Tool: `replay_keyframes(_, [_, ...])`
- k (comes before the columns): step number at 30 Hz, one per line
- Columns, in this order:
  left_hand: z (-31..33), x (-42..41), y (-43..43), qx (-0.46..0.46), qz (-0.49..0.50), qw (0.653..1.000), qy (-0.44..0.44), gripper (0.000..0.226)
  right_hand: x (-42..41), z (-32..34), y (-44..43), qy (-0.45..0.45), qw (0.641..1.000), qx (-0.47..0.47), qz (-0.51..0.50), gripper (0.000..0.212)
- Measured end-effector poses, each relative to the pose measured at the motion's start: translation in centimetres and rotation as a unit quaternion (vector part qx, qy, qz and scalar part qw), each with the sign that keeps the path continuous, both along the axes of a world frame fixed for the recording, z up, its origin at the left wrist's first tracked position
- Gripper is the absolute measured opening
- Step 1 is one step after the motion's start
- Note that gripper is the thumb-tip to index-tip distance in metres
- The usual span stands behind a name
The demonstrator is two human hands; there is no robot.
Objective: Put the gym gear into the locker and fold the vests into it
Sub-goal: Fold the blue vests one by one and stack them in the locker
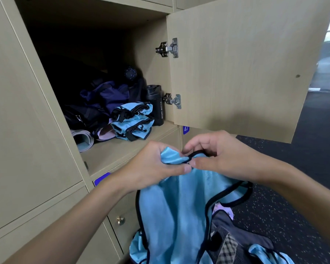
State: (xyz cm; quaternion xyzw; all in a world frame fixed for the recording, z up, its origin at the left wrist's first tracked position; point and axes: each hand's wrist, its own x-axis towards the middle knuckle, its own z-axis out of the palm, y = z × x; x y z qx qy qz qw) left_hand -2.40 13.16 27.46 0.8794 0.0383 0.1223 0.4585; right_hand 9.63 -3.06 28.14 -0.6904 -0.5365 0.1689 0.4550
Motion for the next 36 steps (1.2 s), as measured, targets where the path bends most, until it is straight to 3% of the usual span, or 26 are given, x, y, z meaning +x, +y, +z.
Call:
replay_keyframes(3, [0.5,-0.1,0.7,0.019,0.051,0.998,-0.007,0.016,0.2,0.2,-0.4,-0.004,1.000,0.010,-0.026,0.010])
replay_keyframes(6, [1.0,-0.4,1.7,0.065,0.091,0.994,0.013,0.019,0.6,0.4,-0.9,-0.006,0.999,0.007,-0.048,0.014])
replay_keyframes(10, [1.0,-0.6,0.9,0.044,0.067,0.997,0.013,0.016,0.1,0.5,-1.0,0.017,0.998,0.021,-0.058,0.016])
replay_keyframes(16, [0.7,0.3,-0.1,0.017,0.090,0.993,-0.080,0.012,-0.3,0.8,-0.8,0.149,0.986,0.059,-0.049,0.018])
replay_keyframes(19, [0.5,0.4,0.0,0.013,0.107,0.988,-0.112,0.025,-0.5,1.3,-1.2,0.226,0.973,0.054,0.012,0.026])
replay_keyframes(22, [0.6,0.4,0.0,-0.006,0.119,0.983,-0.137,0.026,-0.5,1.1,-1.4,0.163,0.986,0.036,-0.001,0.033])
replay_keyframes(26, [0.8,0.6,0.2,-0.031,0.161,0.973,-0.165,0.029,-0.7,0.9,-1.2,0.069,0.994,0.060,-0.054,0.015])
replay_keyframes(30, [1.1,0.6,-0.1,-0.041,0.157,0.971,-0.178,0.016,-1.2,1.1,-1.0,-0.049,0.993,0.066,-0.078,0.013])
replay_keyframes(36, [2.0,0.6,-1.1,-0.060,0.074,0.977,-0.188,0.006,-2.2,1.1,-0.1,0.036,0.991,0.117,-0.058,0.011])
